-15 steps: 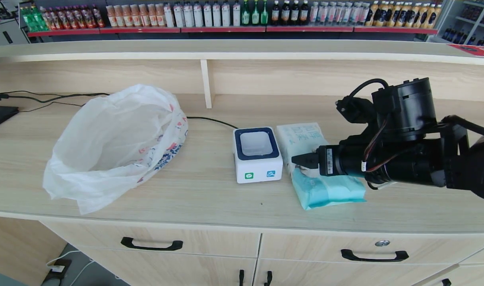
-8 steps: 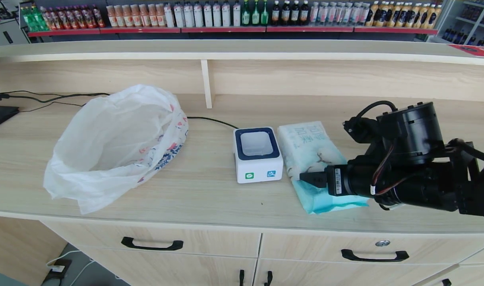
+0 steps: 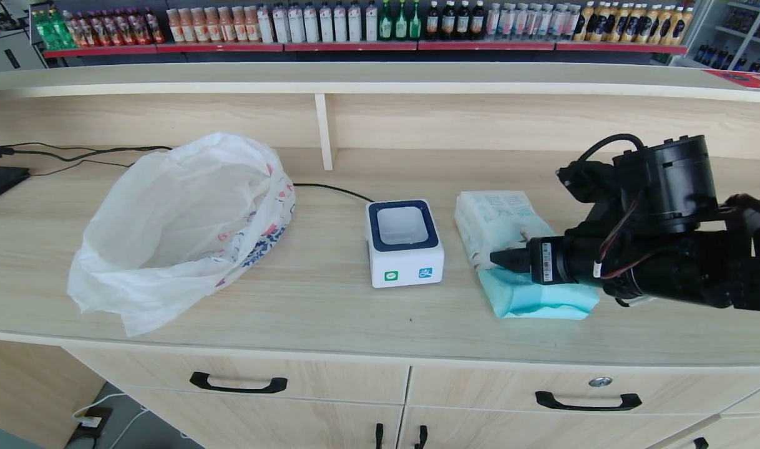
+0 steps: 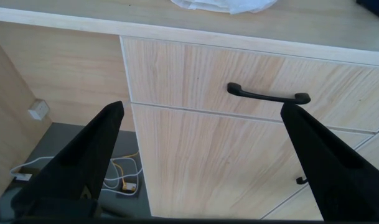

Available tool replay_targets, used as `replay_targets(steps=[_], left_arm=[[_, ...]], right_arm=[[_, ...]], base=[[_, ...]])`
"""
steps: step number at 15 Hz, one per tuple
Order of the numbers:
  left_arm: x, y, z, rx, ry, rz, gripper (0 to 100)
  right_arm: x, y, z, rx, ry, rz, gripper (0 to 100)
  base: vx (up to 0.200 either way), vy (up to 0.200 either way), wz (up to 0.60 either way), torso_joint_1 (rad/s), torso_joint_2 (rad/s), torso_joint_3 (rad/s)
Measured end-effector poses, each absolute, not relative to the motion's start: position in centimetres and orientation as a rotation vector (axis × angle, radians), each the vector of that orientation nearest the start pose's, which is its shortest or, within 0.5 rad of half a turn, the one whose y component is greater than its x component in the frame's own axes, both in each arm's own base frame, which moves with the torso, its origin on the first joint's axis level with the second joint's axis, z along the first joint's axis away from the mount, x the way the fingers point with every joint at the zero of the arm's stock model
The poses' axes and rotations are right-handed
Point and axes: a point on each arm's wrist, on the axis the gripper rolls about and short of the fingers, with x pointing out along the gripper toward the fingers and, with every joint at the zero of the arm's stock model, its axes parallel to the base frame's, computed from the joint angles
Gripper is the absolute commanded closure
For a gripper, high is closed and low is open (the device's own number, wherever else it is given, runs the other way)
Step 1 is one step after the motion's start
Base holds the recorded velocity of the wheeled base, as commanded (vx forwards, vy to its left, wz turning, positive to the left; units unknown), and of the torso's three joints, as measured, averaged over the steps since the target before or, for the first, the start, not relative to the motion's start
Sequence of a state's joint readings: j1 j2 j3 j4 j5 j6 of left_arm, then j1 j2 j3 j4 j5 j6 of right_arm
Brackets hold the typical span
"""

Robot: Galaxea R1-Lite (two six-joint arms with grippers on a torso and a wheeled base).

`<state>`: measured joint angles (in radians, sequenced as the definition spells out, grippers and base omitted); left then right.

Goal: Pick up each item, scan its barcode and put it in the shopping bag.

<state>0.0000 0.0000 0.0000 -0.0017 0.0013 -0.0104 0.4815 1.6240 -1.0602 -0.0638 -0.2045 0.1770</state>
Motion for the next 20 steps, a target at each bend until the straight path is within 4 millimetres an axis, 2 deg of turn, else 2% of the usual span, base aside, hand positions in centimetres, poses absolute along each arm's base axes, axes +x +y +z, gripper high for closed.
replay_targets(steps=[7, 13, 14, 20], left_arm=[[-2.3, 0.0, 7.6, -0.010, -0.003, 0.001, 0], [-2.3, 0.0, 7.6, -0.010, -0.002, 0.001, 0], [-2.3, 0.0, 7.6, -0.010, -0.002, 0.001, 0], [-2.3, 0.0, 7.6, -0.010, -0.002, 0.001, 0]], right_arm=[[27.2, 13.6, 22.1, -0.028, 0.477, 0.197, 0], [27.8, 13.8, 20.9, 0.000, 0.516, 0.190, 0], [27.8, 13.8, 20.8, -0.001, 0.518, 0.190, 100], [27.7, 13.8, 21.0, 0.007, 0.508, 0.187, 100]], base=[[0.000, 0.000, 0.00, 0.000, 0.00, 0.000], [0.000, 0.000, 0.00, 0.000, 0.00, 0.000], [0.000, 0.000, 0.00, 0.000, 0.00, 0.000], [0.000, 0.000, 0.00, 0.000, 0.00, 0.000]])
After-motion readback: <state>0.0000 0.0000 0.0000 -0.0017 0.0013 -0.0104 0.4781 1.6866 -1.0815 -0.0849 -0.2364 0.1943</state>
